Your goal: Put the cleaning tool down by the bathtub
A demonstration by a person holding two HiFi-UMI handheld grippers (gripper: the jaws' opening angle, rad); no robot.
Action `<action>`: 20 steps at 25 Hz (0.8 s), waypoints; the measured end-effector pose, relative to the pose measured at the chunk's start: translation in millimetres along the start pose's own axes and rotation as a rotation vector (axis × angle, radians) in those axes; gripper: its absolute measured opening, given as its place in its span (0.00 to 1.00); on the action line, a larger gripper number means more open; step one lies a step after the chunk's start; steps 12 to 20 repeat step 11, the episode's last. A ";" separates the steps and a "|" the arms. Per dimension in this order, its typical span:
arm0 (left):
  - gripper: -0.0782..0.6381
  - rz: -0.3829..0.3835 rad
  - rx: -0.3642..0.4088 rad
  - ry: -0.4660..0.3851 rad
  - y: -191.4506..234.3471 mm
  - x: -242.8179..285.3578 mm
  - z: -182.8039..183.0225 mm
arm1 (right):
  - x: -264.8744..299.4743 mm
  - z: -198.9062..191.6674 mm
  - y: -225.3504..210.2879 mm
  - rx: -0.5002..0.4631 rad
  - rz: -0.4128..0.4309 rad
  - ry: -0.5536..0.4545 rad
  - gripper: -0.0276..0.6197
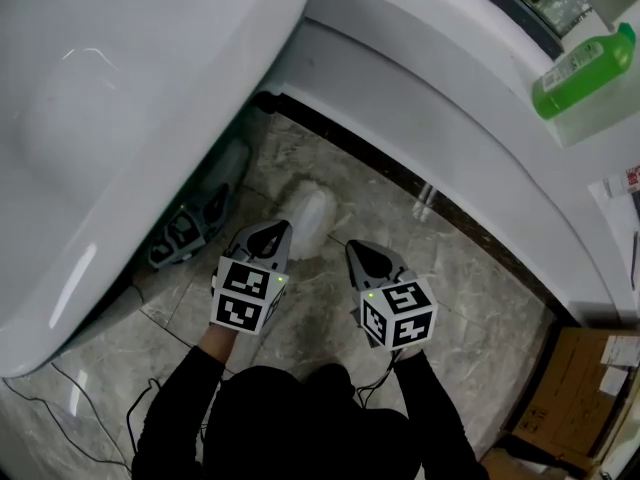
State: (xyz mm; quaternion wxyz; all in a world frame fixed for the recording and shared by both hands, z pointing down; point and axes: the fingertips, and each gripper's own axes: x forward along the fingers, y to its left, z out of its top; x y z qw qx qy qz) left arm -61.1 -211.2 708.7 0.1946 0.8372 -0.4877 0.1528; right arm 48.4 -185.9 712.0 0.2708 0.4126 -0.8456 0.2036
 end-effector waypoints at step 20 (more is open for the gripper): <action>0.12 0.006 -0.039 0.002 4.5 3.6 -4.9 | 5.7 -1.0 -1.2 -0.010 -0.002 0.001 0.04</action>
